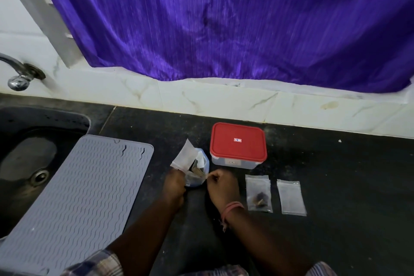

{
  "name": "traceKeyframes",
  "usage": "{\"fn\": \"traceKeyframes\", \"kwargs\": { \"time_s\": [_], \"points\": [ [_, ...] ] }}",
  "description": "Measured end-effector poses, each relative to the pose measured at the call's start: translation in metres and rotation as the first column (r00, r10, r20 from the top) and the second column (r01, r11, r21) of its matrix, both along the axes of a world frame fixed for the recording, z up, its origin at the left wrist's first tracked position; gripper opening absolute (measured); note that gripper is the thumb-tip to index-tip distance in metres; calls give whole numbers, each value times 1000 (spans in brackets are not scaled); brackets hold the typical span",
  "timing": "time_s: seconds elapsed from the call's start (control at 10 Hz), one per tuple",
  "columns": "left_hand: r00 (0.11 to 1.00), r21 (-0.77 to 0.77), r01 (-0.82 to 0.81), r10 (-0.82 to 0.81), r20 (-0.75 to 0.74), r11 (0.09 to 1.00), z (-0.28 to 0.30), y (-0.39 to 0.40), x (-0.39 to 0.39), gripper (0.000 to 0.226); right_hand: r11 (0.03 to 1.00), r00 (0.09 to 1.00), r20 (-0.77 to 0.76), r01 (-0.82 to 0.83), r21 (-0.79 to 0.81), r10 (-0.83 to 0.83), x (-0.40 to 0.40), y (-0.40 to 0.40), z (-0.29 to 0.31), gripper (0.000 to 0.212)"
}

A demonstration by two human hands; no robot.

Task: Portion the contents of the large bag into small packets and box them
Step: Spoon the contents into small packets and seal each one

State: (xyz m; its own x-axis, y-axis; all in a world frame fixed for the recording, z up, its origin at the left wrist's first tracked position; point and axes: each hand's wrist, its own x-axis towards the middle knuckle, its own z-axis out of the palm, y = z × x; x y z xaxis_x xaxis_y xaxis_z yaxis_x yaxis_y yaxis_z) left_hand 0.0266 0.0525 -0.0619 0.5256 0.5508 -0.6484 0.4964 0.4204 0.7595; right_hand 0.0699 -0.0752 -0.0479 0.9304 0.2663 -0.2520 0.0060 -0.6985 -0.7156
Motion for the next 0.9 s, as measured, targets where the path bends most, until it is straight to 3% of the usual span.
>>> {"fn": "traceKeyframes", "kwargs": {
  "time_s": [0.2,0.3,0.4,0.5,0.7,0.8,0.9],
  "points": [
    [993,-12,99,-98,67,995,3,8,0,32,986,969,-217,138,93,-115,5,-5,-4,15],
    [984,15,156,-157,79,988,5,8,-5,23,941,902,-348,315,125,-256,6,-9,-14,18],
    [994,5,59,-59,91,998,-24,11,-3,28,928,888,-380,338,155,-260,3,-9,-23,18],
    [996,128,77,-70,-58,989,-28,13,-3,17,898,859,-413,402,181,-301,3,-8,-26,22],
    [988,188,88,-62,-143,978,-14,13,2,18,883,877,-355,414,221,-323,7,-12,-17,17],
    [983,310,89,-33,-181,946,-4,15,2,29,877,885,-331,416,240,-329,7,-15,-12,14],
    [966,441,142,-27,-258,886,13,24,-3,25,879,899,-292,402,258,-325,4,-19,-8,14]
  ]
}}
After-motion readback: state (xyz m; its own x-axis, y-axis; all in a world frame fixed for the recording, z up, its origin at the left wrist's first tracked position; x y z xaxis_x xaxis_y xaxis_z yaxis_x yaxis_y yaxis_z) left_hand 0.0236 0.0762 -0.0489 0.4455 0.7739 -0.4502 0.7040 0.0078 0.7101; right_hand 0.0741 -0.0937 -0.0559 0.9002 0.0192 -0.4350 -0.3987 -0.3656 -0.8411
